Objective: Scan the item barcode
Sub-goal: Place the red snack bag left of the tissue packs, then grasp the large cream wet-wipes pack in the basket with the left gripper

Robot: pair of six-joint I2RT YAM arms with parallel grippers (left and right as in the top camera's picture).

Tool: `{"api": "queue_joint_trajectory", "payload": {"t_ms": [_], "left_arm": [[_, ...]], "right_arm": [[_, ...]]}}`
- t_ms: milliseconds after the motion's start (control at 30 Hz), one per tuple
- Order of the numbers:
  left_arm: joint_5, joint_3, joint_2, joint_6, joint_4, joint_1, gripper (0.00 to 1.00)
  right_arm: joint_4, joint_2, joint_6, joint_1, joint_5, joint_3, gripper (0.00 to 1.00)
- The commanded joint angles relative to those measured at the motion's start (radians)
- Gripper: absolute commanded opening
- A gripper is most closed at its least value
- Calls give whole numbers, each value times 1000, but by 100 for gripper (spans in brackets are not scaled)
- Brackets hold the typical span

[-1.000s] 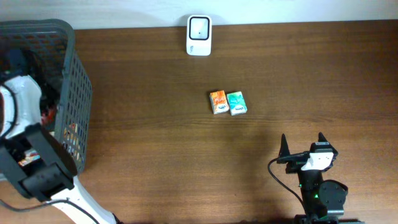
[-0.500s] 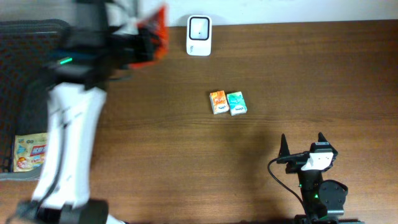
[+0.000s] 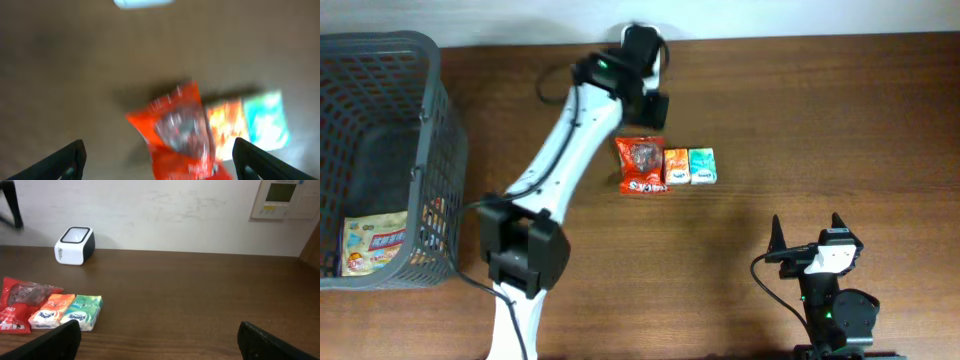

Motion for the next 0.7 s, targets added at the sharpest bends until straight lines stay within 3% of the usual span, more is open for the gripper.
{"api": "queue_joint_trajectory", "payload": {"t_ms": [0,67,100,167,200,233,300,433,567,633,667], "left_arm": [[-196,496,-27,8,-225,111,93],[-241,720,-27,4,-362,213,94],[-241,858,-27,-96,-453,341,95],[-262,918,-36,-207,-527,544,96],[-262,914,-36,-207,-527,639,96],[-262,861,-36,-207,-527,759,97],[-238,745,-36,-217,-527,856,100],[-231,330,-36,-452,-524,1001,99],[-96,-92,-36,-476,-354,1023,99],[-84,-312,-36,-482,-210,1026,99],[-109,-383,-36,-550,-183,1030,99]], "right_arm": [[-5,-7,-6,-6,-9,-5,99],[-5,-7,-6,-6,-9,-5,99],[-5,-7,-6,-6,-9,-5,99],[-5,-7,-6,-6,-9,-5,99],[-5,-7,-6,-6,-9,-5,99],[-5,-7,-6,-6,-9,-5,99],[-5,-7,-6,-6,-9,-5,99],[-5,-7,-6,-6,-9,-5,99],[-5,-7,-6,-6,-9,-5,99],[-5,-7,-6,-6,-9,-5,99],[-5,-7,-6,-6,-9,-5,99]]}}
